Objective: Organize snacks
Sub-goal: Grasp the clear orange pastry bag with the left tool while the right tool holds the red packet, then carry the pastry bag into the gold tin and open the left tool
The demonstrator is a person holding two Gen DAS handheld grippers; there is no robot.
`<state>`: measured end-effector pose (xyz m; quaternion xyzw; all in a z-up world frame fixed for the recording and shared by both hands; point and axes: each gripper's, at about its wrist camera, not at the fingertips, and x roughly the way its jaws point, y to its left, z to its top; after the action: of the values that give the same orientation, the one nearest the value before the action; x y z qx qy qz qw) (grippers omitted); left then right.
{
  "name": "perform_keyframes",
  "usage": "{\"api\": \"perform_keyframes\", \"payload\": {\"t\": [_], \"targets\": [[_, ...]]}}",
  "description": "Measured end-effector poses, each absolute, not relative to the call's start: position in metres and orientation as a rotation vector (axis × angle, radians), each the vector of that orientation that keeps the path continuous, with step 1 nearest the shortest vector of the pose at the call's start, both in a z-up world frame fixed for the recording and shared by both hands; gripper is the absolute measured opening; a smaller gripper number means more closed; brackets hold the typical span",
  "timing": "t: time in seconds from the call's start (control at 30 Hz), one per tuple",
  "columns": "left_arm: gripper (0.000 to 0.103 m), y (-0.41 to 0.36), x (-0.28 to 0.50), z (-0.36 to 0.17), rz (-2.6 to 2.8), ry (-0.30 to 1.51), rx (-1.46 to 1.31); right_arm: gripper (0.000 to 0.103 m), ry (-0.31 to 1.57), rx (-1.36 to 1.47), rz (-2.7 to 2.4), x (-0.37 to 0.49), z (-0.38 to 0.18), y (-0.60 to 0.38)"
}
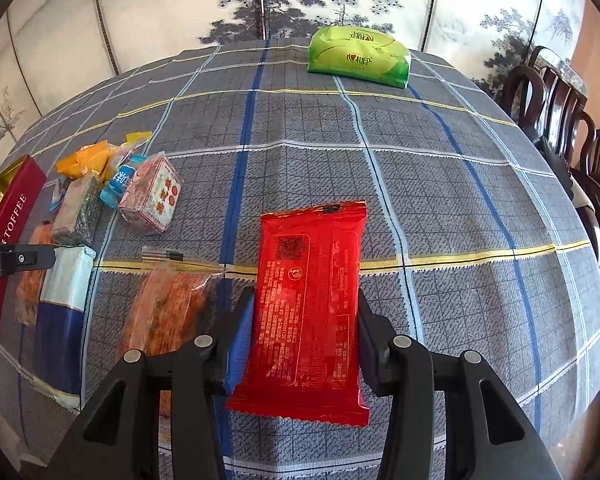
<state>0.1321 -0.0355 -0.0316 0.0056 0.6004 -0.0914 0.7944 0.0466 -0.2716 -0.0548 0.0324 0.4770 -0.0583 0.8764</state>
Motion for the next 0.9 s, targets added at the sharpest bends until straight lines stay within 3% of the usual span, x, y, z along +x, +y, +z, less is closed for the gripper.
{"api": "perform_keyframes", "payload": {"t": [0.3,0.6,0.7,0.9], "targets": [[0.047,-0.024,0.124,-0.033,-0.220,1.288,-0.002,0.047,0.995,0.067,-0.123,0.047,-0.055,-0.271],[0.044,-0.027,0.125,-0.037,-0.202,1.267,0.055,0.047,0.995,0.066,-0.123,0.047,-0.055,-0.271],[0.033,-0.030,0.125,-0.036,-0.198,1.253,0.086,0.047,0.994,0.067,-0.123,0.047,-0.055,-0.271],[0.033,-0.028,0.119,-0.035,-0.231,1.259,0.072,0.047,0.994,0.066,-0.123,0.047,-0.055,-0.271]]}}
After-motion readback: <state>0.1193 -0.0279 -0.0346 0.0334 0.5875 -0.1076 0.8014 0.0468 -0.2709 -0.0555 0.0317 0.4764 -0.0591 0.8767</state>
